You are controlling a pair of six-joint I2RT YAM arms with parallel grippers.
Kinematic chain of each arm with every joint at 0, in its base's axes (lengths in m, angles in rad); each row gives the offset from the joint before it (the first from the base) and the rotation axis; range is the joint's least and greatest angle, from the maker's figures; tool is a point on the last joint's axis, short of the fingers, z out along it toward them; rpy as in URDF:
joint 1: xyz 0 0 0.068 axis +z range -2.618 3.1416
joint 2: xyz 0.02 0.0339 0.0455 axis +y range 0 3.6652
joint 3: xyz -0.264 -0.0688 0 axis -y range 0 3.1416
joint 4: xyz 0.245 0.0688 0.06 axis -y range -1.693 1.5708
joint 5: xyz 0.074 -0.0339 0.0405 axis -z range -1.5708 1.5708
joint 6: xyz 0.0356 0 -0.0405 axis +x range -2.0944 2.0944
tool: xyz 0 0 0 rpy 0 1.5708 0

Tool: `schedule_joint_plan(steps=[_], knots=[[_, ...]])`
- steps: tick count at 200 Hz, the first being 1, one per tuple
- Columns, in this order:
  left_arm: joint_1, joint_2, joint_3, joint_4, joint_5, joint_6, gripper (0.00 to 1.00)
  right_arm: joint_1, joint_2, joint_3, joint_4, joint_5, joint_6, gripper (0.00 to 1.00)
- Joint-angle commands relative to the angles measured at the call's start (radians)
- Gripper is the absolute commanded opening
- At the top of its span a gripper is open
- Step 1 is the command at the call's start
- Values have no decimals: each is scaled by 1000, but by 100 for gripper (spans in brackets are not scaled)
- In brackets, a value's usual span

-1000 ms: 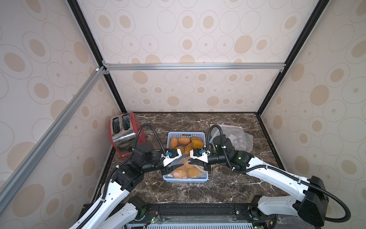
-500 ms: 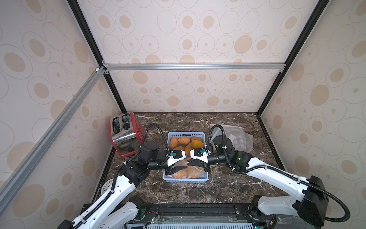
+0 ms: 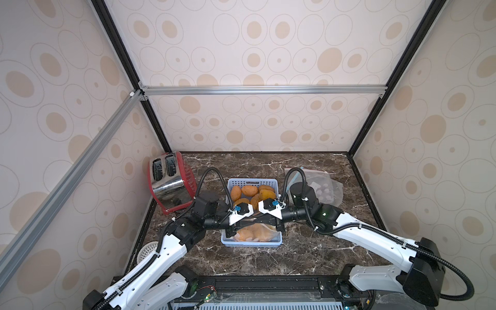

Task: Put the potatoes into a zipper bag and zip it
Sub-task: Zip the zipper on the zipper food storage bag.

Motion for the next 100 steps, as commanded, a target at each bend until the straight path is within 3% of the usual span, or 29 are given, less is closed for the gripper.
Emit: schedule_joint_plan(steps=[1,100], knots=[[0,8,11,43,1,-14,0,4,5,-10,24,-36,3,0],[0,-70,16,109,-30,-121,0,5,-72,-36,-109,102,26,0]])
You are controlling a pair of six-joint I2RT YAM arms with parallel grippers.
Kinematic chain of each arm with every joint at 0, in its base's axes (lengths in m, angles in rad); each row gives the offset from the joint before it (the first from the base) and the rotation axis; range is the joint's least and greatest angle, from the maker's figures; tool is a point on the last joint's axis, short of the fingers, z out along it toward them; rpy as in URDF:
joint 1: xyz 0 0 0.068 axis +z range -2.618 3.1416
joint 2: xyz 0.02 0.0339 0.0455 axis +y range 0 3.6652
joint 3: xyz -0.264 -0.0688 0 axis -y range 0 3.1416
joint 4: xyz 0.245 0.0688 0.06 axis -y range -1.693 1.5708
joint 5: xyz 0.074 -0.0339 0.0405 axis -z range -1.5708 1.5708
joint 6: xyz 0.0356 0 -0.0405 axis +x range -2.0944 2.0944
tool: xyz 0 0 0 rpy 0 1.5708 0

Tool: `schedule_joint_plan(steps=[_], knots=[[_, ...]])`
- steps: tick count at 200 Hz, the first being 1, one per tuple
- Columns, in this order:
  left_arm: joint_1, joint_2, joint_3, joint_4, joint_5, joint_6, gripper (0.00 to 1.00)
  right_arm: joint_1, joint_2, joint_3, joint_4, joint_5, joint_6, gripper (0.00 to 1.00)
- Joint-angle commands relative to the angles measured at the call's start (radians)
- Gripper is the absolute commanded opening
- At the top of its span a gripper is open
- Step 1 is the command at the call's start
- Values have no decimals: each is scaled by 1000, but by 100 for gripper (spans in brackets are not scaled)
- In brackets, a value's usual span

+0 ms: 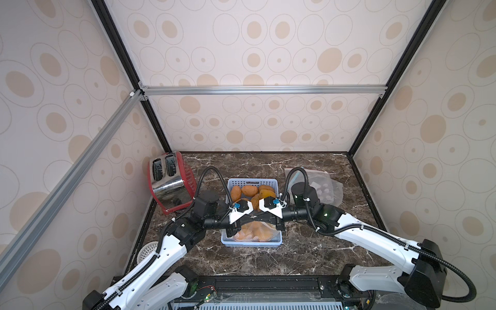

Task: Put the potatoes into a zipper bag and zip it
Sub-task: Zip the zipper on the zipper food storage bag.

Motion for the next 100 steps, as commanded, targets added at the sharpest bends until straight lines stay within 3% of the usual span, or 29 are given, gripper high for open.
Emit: schedule_joint_plan(steps=[1,100], knots=[[3,-40,18,79,-10,-33,0,3,-36,-28,-103,49,-1,0],[2,-104,15,87,-55,-40,0,3,-99,-46,-250,205,7,0]])
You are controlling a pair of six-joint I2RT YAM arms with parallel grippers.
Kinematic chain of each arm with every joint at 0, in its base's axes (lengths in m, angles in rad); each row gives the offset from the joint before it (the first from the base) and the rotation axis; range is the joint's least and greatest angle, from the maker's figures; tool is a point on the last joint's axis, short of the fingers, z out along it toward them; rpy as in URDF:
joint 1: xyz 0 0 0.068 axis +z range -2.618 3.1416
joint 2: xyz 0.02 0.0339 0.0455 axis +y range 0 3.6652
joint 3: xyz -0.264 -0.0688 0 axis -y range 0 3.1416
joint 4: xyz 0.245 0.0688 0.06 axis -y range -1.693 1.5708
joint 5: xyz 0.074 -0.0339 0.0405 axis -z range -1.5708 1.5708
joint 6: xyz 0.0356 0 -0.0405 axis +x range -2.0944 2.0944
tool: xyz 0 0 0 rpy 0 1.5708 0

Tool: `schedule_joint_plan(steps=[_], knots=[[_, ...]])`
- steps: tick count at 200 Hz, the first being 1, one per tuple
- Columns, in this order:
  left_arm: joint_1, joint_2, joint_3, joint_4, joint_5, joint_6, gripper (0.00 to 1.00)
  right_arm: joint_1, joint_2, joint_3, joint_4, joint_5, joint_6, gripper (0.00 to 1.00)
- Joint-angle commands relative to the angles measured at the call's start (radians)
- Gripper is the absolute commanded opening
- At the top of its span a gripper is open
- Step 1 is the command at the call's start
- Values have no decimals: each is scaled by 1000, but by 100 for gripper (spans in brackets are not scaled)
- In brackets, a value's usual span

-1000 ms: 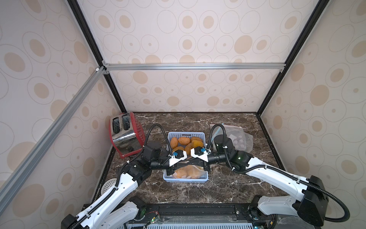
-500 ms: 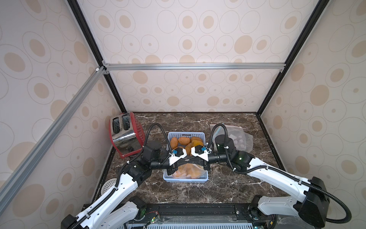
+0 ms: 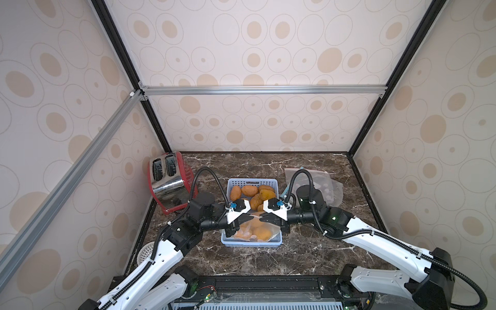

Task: Put the potatoes into a zipper bag and zip it
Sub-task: Zip the zipper on the zipper food storage bag.

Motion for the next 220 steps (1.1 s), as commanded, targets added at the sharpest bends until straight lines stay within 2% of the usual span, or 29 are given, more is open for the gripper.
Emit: schedule_joint_plan(steps=[1,35,124,220], knots=[[3,-46,23,57,-25,2,0,-2,-20,-30,-129,81,3,0],[3,-76,40,17,-44,14,0,-2,-45,-28,-155,133,2,0],[6,-173,87,-28,-213,-1,0,-1,-89,-28,-189,175,4,0],[5,-170,227,-121,-381,49,0,-3,-127,-3,-323,240,16,0]])
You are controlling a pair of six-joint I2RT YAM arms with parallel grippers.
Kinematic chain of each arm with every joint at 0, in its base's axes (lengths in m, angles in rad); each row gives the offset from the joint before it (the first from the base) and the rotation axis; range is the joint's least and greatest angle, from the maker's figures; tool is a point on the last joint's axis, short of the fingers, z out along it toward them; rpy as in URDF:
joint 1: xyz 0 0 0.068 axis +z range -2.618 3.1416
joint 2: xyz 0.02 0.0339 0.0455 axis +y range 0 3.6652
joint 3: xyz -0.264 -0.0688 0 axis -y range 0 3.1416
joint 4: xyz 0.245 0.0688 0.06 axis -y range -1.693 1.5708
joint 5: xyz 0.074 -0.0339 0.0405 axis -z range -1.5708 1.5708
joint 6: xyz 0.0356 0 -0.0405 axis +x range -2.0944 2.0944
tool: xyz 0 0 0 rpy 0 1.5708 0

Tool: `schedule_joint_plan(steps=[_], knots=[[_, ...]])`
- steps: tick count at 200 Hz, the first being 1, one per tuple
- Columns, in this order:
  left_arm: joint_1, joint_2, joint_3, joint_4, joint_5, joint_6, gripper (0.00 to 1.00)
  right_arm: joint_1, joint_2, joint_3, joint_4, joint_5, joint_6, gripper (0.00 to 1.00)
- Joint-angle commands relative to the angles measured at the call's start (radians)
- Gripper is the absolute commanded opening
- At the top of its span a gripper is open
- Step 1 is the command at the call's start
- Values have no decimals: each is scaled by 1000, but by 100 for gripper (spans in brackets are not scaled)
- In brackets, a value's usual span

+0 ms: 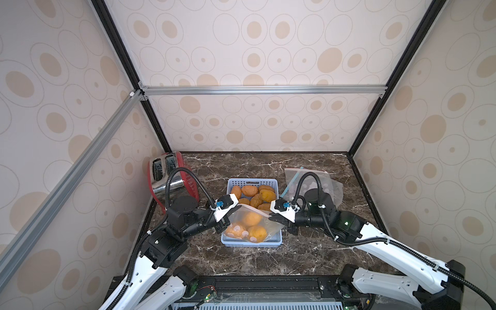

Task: Put the potatoes into a zipper bag and zip it
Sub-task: Zip the zipper on the zipper food storage bag, then place the zipper food storage bag at the center of the board.

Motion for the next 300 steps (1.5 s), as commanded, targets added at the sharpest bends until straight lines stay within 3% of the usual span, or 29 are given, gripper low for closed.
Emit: schedule_joint_plan(steps=[1,160,234,279,300], knots=[[6,-20,84,24,-95,39,0,-3,-17,-1,-166,70,10,0],[7,-51,89,5,-165,82,0,-3,-104,10,-368,241,53,0],[6,-42,87,25,-156,66,0,-3,-102,23,-348,230,90,0],[5,26,89,212,-221,-71,0,-2,-140,21,-183,203,168,42],[6,101,142,288,-438,-161,0,-3,-153,9,-114,205,177,46]])
